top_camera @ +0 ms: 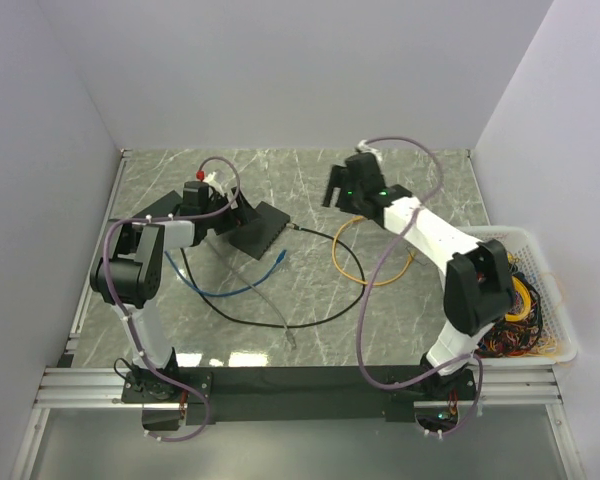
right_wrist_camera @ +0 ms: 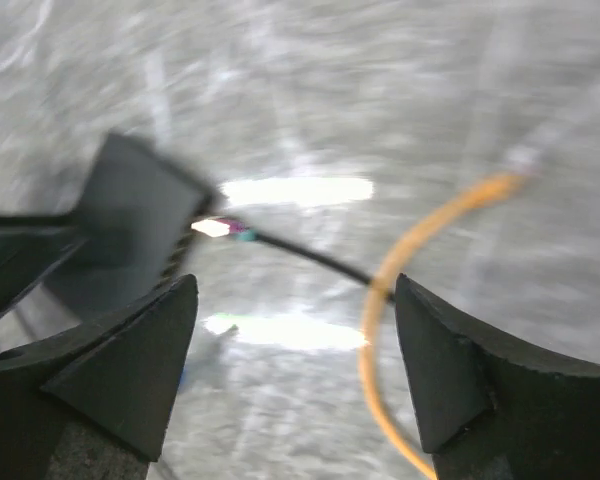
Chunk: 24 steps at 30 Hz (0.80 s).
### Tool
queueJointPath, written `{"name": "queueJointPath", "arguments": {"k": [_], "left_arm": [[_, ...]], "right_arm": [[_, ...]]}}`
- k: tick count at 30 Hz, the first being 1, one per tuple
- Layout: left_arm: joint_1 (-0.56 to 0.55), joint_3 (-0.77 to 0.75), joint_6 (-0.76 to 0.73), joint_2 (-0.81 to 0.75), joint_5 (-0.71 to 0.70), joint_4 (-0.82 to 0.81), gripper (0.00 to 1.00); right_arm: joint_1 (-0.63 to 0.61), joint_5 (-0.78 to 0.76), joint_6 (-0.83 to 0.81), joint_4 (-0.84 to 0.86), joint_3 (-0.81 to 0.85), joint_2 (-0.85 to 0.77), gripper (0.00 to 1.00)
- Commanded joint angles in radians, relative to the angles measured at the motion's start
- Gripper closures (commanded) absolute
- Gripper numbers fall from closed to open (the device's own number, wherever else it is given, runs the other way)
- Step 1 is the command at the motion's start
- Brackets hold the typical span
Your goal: Insert the plug into the switch port
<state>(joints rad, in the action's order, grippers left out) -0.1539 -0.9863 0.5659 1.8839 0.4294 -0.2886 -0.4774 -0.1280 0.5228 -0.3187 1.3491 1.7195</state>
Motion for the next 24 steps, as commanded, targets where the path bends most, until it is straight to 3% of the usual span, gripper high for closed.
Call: {"name": "queueJointPath", "arguments": {"k": [1, 4, 10, 24], "left_arm": [[0.002, -0.026, 0.0, -0.057, 0.006, -0.035, 0.08], [0.002, -0.017, -0.008, -0.081, 0.023, -0.044, 0.08], [0.01, 0.021, -0.009, -0.132, 0.043, -0.063, 0.08], [0.037, 0.083, 0.014, -0.174, 0.069, -0.116, 0.08]], "right_arm": [[0.072, -0.026, 0.008, -0.014, -0.08, -0.041, 0.16], [0.14, 0.066, 0.032, 0.006, -0.125, -0.018, 0.21], [0.192, 0.195, 0.089, 0.063, -0.13, 0.095, 0.22], [0.191, 0.169, 0.129, 0.053, 0.022, 0.305, 0.23]]}}
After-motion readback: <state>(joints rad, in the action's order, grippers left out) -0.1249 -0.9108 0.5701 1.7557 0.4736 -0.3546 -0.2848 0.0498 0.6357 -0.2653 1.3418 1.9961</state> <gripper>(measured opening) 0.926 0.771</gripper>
